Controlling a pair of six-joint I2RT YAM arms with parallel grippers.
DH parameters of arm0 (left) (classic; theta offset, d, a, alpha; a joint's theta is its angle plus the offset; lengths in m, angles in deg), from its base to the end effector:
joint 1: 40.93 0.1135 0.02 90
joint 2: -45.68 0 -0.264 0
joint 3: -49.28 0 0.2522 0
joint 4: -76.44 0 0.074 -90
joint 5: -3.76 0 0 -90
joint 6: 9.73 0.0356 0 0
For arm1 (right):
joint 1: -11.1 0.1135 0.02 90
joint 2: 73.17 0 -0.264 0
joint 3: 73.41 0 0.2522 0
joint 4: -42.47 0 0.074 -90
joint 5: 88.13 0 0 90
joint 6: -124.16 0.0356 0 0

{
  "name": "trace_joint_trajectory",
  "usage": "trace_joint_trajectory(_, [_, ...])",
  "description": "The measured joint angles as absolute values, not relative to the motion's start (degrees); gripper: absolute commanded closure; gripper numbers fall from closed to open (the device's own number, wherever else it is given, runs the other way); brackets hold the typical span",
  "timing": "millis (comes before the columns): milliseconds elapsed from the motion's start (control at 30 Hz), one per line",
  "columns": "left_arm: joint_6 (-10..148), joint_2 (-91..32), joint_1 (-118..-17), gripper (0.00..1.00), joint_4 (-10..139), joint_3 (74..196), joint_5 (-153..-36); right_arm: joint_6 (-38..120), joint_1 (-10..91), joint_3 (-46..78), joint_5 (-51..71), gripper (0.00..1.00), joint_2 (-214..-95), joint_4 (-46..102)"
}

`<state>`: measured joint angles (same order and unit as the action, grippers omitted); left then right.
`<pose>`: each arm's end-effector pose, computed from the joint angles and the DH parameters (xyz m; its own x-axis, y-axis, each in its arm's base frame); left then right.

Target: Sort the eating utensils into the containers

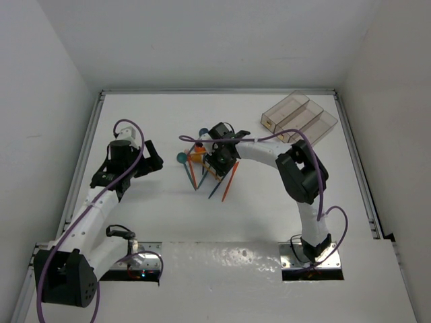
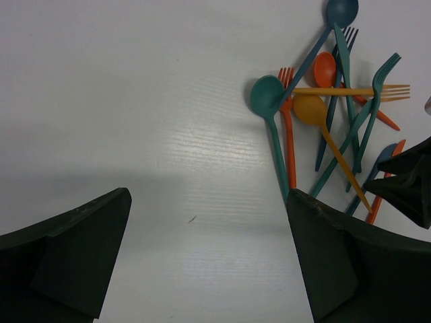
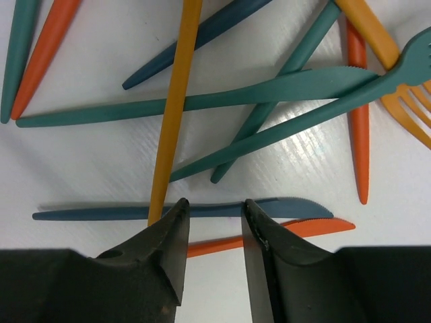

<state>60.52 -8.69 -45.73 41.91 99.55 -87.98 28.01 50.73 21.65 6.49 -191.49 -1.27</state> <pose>0.2026 -0.0181 0.2416 -0.6218 -0.2867 -0.7288 -0.1093 0.9532 -0.2818 0.3214 0.2699 0.1455 -0.6342 -0.6638 -0.3964 -0.7321 0.6804 0.0319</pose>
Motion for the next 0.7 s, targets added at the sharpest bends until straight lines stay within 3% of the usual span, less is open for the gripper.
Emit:
trace_joint_trajectory(267, [60.52,-8.69,-45.73,0.01,41.91,99.55,-87.95,31.7,50.78,19.86,6.62,0.69,-186.42,2.18])
trace_joint_trajectory(700, [60.52,-8.74,-45.73,0.01,41.89,99.55,-87.91,34.43,53.42,22.9,8.0,0.67,-190.03,3.17])
